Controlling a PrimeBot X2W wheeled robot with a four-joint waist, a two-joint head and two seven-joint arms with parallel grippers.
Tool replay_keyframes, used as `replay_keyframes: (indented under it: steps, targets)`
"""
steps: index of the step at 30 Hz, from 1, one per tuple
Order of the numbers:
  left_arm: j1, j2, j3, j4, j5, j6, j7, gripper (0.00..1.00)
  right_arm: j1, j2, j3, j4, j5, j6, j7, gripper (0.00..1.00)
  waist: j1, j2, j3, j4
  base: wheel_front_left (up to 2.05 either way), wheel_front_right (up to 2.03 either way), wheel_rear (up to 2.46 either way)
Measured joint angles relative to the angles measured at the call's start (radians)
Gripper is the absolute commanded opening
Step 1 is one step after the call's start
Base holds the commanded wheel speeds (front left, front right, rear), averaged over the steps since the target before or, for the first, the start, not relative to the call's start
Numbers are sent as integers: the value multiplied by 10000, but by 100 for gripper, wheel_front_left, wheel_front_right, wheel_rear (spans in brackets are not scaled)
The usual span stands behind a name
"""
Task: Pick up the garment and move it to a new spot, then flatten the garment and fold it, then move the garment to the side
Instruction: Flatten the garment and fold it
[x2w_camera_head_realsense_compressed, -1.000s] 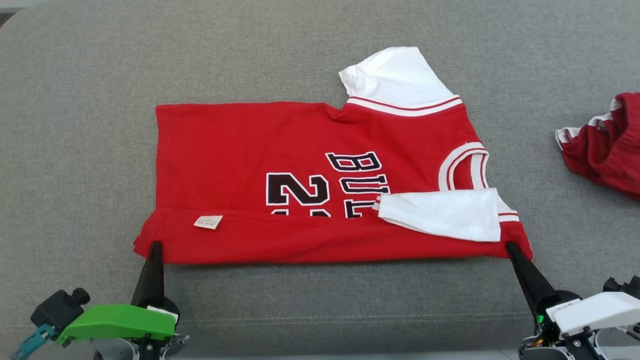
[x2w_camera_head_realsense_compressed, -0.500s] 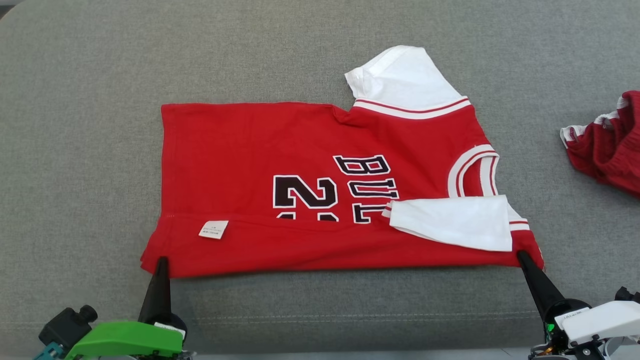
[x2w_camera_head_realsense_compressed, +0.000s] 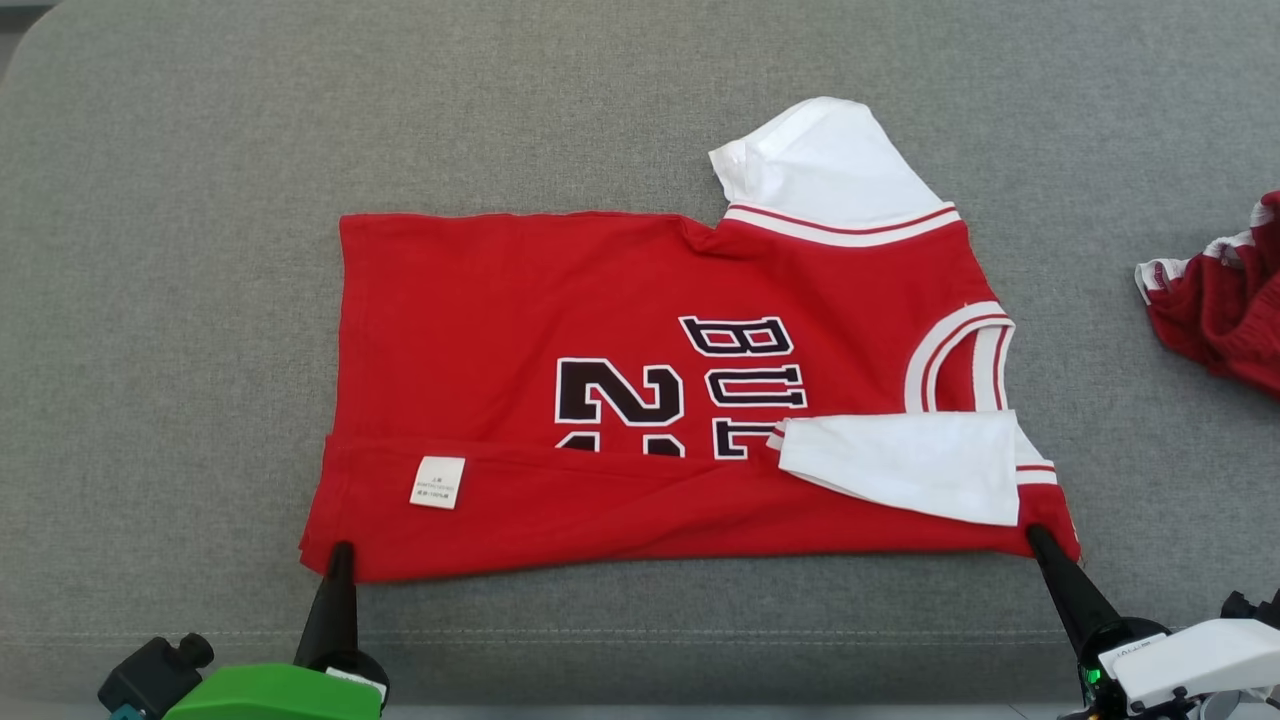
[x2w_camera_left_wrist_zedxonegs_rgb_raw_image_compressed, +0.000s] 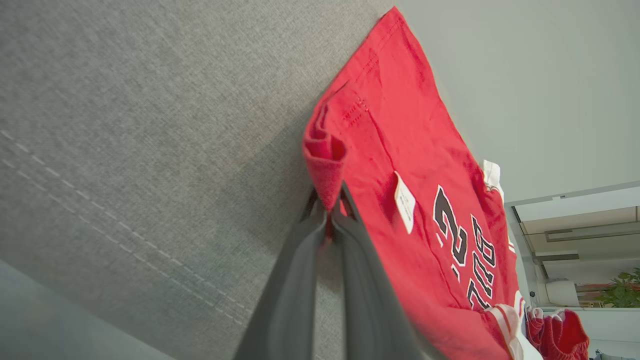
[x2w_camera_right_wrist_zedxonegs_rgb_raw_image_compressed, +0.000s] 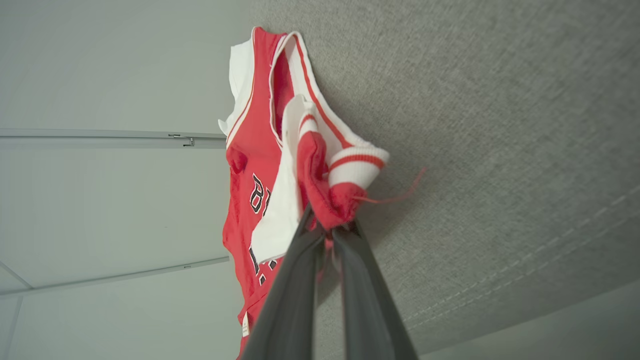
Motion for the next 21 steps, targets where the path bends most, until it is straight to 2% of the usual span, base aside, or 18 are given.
replay_keyframes:
  steps: [3,4,6,7,8,9,16,21]
  targets:
    - [34,2,-8,-2,23,56,2,4,0,0,10,69,-63,0,2,0,0,0,-13,-3,0,0,0]
    - [35,4,-8,-4,35,100,4,8,0,0,15,84,-75,0,2,0,0,0,-18,-8,0,0,0]
    - [36,10,-15,-6,35,130,44,22,0,-13,21,127,-153,0,2,0,0,0,-30,-18,0,0,0]
    - [36,12,-17,-6,36,180,46,44,0,-48,23,163,-244,-2,0,22,0,0,-37,-21,0,0,0]
    - [37,15,-12,-6,44,182,46,95,-1,-104,21,203,-382,-2,-6,100,0,0,-45,-25,0,0,0]
    - [37,19,-4,0,61,215,46,100,-2,-165,19,244,-500,-2,-15,100,0,0,-53,-30,0,0,0]
    - [183,56,230,222,73,616,48,100,-8,-267,10,458,-658,-73,-58,100,0,0,-204,-112,0,0,0]
    - [312,190,253,134,100,692,59,100,5,-487,-84,389,-1047,-75,-153,100,0,0,-272,-207,0,0,0]
